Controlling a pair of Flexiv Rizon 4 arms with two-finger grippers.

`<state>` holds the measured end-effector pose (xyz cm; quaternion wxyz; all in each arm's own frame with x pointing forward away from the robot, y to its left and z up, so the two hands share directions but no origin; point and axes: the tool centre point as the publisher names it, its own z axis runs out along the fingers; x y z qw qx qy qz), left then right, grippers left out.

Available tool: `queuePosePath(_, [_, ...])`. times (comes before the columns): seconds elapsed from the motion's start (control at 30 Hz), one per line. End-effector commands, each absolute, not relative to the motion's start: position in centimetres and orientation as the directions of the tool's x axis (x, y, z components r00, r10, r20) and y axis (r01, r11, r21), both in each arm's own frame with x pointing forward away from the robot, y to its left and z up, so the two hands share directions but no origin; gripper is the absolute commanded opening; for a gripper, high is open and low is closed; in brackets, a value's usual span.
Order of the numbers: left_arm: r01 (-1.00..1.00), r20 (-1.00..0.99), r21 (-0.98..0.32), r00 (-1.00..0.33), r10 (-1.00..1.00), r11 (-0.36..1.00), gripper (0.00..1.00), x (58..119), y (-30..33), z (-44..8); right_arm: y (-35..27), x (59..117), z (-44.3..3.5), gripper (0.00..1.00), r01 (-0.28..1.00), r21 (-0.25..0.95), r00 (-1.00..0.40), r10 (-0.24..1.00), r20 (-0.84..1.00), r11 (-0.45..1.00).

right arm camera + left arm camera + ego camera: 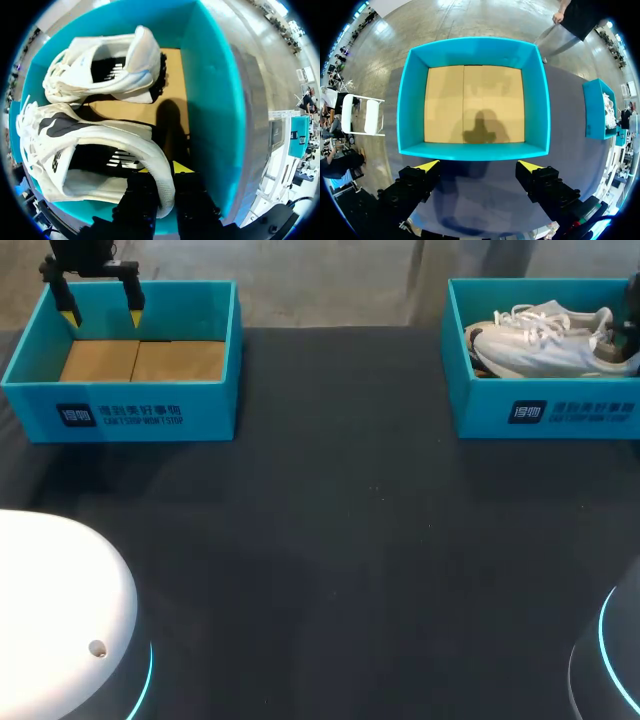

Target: Take the shoe out of the shoebox, open the shoe tongue, remove and reinsert the insole, then place the shoe into the shoebox

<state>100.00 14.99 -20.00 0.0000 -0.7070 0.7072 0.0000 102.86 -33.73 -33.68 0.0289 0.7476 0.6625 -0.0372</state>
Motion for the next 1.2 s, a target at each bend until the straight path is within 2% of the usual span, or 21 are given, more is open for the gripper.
queuePosePath(0.03, [-1.000,0.000,0.000,0.000,-1.000,0.000,1.00,100.0,15.0,-20.0,-33.3,101.4,-30.4,0.00,0.993,0.029,0.117,0.988,-0.103,-0.115])
queuePosePath(0.77, [-1.000,0.000,0.000,0.000,-1.000,0.000,1.00,100.0,15.0,-20.0,-31.4,102.5,-19.5,0.00,0.987,0.113,0.130,0.978,-0.163,-0.113])
queuePosePath(1.2, [-1.000,0.000,0.000,0.000,-1.000,0.000,1.00,100.0,15.0,-20.0,-30.2,102.2,-17.0,0.00,0.987,0.121,0.122,0.978,-0.171,-0.102])
